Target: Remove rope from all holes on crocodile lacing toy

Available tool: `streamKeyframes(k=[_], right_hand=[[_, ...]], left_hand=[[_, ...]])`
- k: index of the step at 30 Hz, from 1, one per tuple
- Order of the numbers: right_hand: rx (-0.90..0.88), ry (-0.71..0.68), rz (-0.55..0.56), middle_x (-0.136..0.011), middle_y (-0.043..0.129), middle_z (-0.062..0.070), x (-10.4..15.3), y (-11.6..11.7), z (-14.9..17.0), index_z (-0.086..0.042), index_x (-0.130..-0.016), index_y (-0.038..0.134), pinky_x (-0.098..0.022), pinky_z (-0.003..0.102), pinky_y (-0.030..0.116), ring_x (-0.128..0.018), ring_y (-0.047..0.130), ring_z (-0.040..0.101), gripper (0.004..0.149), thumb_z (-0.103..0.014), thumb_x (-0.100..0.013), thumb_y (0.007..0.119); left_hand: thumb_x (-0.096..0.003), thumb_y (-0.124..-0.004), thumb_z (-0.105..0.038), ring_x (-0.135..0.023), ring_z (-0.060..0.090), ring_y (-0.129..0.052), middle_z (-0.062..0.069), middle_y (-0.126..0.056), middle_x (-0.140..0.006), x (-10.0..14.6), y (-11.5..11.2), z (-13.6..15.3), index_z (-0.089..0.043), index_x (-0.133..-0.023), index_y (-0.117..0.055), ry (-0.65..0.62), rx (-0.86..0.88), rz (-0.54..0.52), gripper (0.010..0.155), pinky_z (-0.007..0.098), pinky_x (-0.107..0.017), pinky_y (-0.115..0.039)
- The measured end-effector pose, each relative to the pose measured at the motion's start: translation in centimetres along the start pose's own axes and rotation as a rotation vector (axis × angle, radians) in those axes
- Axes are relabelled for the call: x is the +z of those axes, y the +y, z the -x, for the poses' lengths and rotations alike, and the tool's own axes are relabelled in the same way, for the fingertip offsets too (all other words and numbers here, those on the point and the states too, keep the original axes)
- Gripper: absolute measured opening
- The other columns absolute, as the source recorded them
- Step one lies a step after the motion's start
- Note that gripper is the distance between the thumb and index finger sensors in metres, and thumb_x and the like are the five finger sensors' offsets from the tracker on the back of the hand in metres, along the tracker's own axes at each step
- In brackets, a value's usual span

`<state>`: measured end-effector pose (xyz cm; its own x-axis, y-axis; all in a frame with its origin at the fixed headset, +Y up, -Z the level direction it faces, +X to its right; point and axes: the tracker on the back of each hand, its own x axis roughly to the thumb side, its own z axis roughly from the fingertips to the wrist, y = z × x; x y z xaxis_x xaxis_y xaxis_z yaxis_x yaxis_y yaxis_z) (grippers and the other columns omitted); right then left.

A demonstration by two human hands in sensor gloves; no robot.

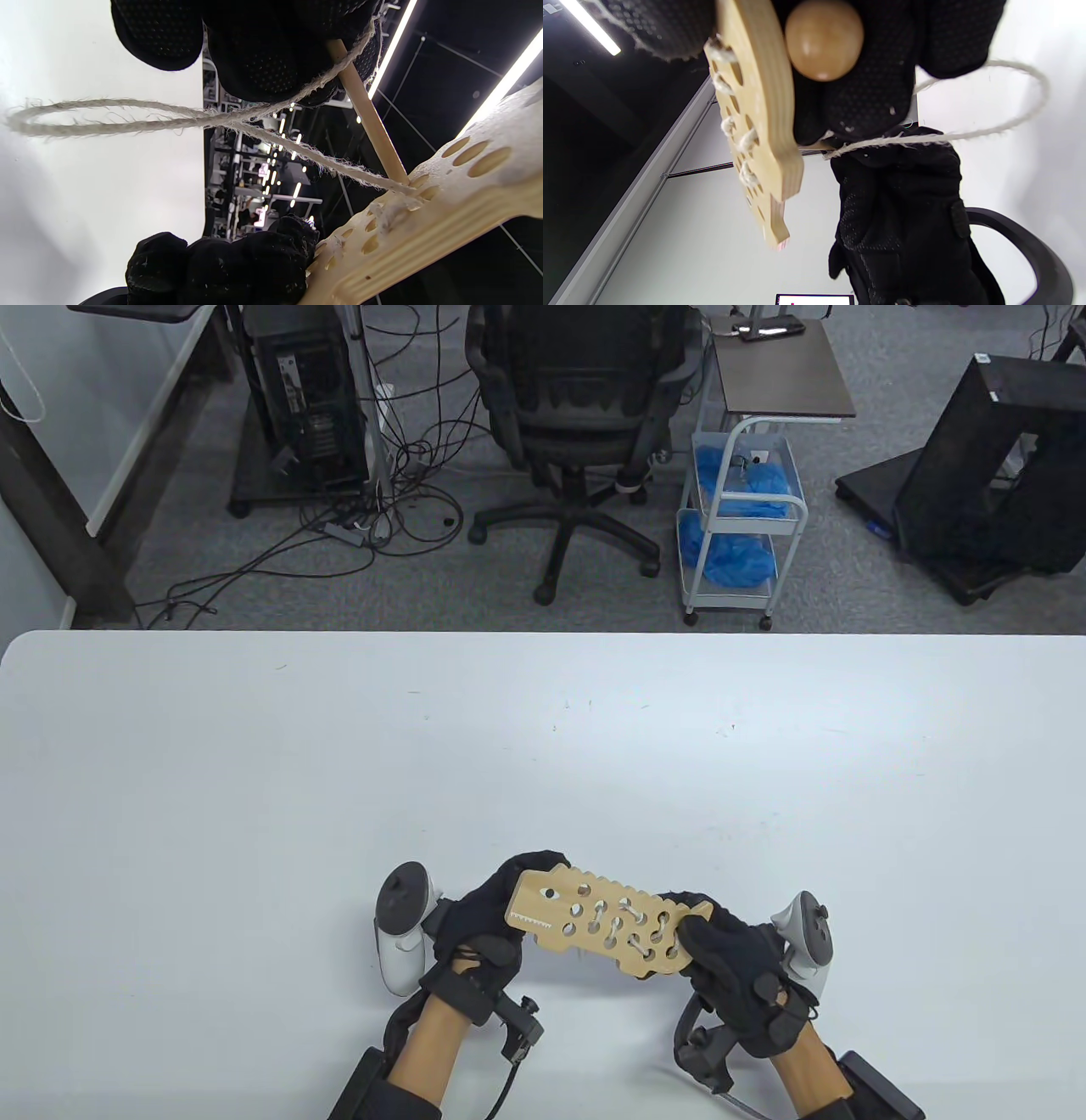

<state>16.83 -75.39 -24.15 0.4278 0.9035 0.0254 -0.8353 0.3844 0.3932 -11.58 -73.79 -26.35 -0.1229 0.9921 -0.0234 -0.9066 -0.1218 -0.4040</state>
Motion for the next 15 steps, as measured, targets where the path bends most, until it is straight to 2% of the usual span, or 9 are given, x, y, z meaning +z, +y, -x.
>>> streamKeyframes(k=[7,8,15], right_hand=[[0.039,0.007,0.013,-0.066,0.098,0.015,0.0,-0.3,-0.1,-0.008,-0.083,0.077,-0.047,0.063,0.074,-0.052,0.099,0.037,0.049,-0.038,-0.044,0.079],[0.042,0.011,0.013,-0.067,0.098,0.016,0.0,-0.3,0.0,-0.008,-0.082,0.077,-0.047,0.063,0.074,-0.052,0.099,0.037,0.049,-0.037,-0.044,0.079],[0.077,0.047,-0.01,-0.067,0.099,0.016,0.0,-0.2,0.8,-0.008,-0.082,0.078,-0.047,0.064,0.074,-0.053,0.099,0.038,0.049,-0.038,-0.044,0.08]], left_hand=[[-0.0504,-0.068,-0.031,-0.064,0.012,-0.094,-0.004,-0.093,-0.086,-0.2,-0.4,0.0,-0.04,-0.093,-0.079,-0.018,0.025,0.052,0.045,0.047,-0.058,-0.08],[-0.0507,-0.072,-0.024,-0.064,0.013,-0.095,-0.004,-0.094,-0.086,-0.2,-0.6,-0.1,-0.04,-0.093,-0.08,-0.02,0.026,0.063,0.046,0.047,-0.058,-0.08],[-0.0519,-0.074,-0.029,-0.07,0.013,-0.091,-0.004,-0.089,-0.09,-0.1,-1.1,-0.5,-0.042,-0.094,-0.08,-0.035,-0.03,0.063,0.044,0.048,-0.062,-0.076]])
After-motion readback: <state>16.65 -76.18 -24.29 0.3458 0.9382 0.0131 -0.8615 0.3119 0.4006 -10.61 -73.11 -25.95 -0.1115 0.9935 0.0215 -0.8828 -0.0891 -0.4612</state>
